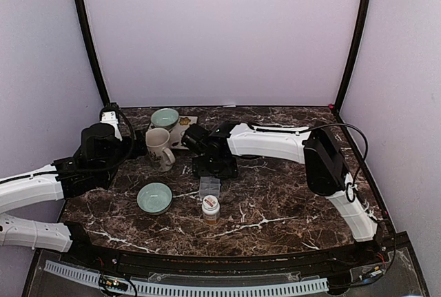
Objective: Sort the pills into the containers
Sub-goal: Pick up the pill container from the center of the board.
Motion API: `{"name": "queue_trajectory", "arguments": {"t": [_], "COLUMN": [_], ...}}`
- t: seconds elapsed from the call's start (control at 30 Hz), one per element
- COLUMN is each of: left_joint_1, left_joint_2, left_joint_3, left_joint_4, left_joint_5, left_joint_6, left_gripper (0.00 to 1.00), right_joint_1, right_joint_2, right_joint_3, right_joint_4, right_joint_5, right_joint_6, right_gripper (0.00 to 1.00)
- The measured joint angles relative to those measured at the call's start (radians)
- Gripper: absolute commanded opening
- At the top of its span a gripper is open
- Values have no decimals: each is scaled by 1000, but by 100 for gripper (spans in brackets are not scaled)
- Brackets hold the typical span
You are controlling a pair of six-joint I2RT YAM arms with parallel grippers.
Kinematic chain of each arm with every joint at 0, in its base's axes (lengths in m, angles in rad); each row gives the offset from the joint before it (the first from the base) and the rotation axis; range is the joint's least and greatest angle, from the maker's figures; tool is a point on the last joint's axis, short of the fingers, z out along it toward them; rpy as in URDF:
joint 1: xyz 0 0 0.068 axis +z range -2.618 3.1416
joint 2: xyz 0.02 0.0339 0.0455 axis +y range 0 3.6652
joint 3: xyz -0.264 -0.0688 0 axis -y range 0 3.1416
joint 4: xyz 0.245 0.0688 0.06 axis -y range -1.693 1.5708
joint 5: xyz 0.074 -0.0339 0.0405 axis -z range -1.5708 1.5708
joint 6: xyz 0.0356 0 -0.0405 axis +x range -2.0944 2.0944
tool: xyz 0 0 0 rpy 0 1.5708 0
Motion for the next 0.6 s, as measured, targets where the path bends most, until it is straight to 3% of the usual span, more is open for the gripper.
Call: {"name": "queue_trajectory", "arguments": {"t": [0.27,0.5,0.6], "left_joint_1": [-10,-11,-14], "left_joint_2": [16,43,50], "left_joint_3": [0,0,0], "left_joint_4": [1,1,2], "left_joint_5": [-4,-7,-5], "left_joint_6": [-5,-8,-8], "left_gripper": [99,99,99], "right_joint_1": [-7,-16,-17], "right_joint_2": [45,42,18], "right_joint_3": [0,-13,-58], "right_joint_4": [4,14,53], "right_joint_5": [-21,-21,-22], "right_joint_6": [-13,-32,-39], "right_gripper": [92,64,59]}}
